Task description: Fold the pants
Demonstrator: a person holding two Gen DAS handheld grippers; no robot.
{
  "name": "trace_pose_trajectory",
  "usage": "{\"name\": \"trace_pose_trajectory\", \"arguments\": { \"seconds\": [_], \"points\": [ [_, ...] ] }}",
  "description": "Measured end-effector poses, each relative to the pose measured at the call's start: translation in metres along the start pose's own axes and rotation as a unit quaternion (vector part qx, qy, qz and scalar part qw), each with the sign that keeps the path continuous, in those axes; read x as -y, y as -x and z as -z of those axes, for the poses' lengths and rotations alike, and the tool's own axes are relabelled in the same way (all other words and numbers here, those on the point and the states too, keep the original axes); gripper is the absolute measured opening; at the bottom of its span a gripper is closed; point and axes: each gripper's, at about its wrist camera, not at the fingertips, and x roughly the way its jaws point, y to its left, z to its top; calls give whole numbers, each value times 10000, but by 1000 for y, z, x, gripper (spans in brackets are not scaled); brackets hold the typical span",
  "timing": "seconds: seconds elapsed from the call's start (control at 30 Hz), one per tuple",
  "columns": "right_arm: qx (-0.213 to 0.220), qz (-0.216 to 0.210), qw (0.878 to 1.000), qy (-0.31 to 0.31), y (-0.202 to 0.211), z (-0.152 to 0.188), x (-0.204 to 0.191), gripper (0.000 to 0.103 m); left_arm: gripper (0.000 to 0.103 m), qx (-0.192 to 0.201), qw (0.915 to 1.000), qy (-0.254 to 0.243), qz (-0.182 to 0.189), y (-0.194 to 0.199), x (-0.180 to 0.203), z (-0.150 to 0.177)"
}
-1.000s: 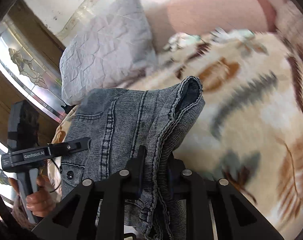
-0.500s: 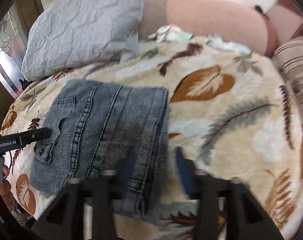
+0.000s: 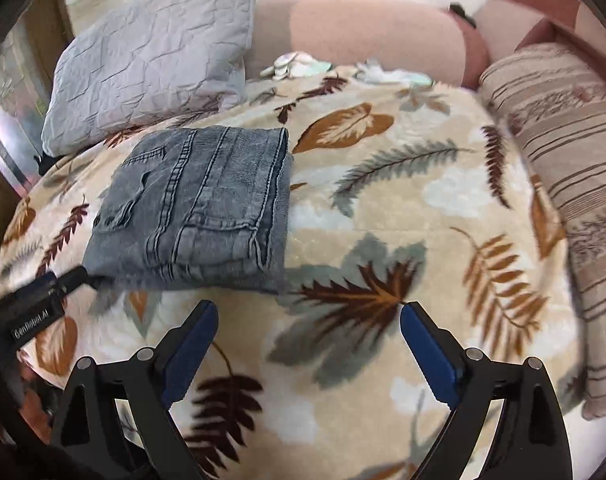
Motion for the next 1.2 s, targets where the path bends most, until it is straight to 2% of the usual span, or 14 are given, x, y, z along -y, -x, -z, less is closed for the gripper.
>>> {"name": "trace_pose_trajectory", "arguments": {
  "seconds": [0.1, 0.3, 0.5, 0.63, 0.83, 1.2],
  "points": [
    [203, 203, 9996, 46, 16, 8, -5, 93, 74, 223, 9997, 94, -33, 11, -13, 2],
    [482, 457, 9971, 381, 34, 7, -21, 93, 74, 14, 9996, 291, 11, 7, -41, 8],
    [727, 589, 9931, 710, 44, 18, -29, 93, 74, -135, 9997, 217, -45, 6, -40, 17],
    [841, 701, 9905, 829, 50, 25, -22, 93, 74, -65, 9998, 159, -60, 12, -36, 19],
    [833, 661, 9930, 510, 50, 34, 5, 95, 74, 26, 9999, -93, -93, 22, -27, 19],
    [796, 679, 9945, 105, 49, 40, 37, 96, 74, -1, 9992, -352, 192, 32, -13, 21]
  ]
}}
